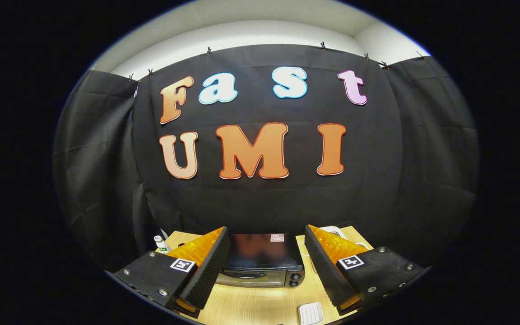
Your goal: Open the toaster oven, put the food inside, and close the toaster oven door.
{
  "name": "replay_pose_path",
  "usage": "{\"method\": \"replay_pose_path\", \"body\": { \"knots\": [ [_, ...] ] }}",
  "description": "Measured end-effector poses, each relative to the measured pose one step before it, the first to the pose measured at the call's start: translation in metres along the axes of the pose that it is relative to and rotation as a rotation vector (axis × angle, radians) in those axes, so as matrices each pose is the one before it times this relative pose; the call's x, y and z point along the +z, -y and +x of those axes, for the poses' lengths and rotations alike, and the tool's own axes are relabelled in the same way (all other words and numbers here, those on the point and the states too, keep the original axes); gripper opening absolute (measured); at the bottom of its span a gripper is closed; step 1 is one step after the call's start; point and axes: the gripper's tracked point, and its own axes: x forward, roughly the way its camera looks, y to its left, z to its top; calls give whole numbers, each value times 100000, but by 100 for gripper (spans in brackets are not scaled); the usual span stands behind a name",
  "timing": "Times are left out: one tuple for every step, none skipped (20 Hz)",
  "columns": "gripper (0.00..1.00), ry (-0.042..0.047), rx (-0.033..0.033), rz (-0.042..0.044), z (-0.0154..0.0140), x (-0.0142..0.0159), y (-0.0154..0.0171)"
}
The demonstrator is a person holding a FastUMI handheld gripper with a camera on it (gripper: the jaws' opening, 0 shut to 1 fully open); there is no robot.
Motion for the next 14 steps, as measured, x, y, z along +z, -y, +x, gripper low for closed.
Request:
{"method": "replay_pose_path", "body": {
  "knots": [
    [99,166,-231,-50,34,-20,105],
    [99,280,98,-11,20,81,20],
    [99,12,-53,-10,-48,22,-53],
    [99,-25,18,12,-24,-97,29],
    [99,46,9,13,-91,21,-45],
    [99,23,-127,80,-109,-41,55],
    [99,-88,-100,46,39,-47,18],
    [99,-156,-164,186,-20,-46,17],
    [99,-96,11,240,-95,-45,45],
    [99,-114,35,192,-55,-129,0],
    [99,3,-75,62,33,9,48],
    [99,25,-205,-46,-60,29,139],
    [99,116,-166,-35,-19,-44,28],
    [99,42,-35,116,-71,20,33]
  ]
}}
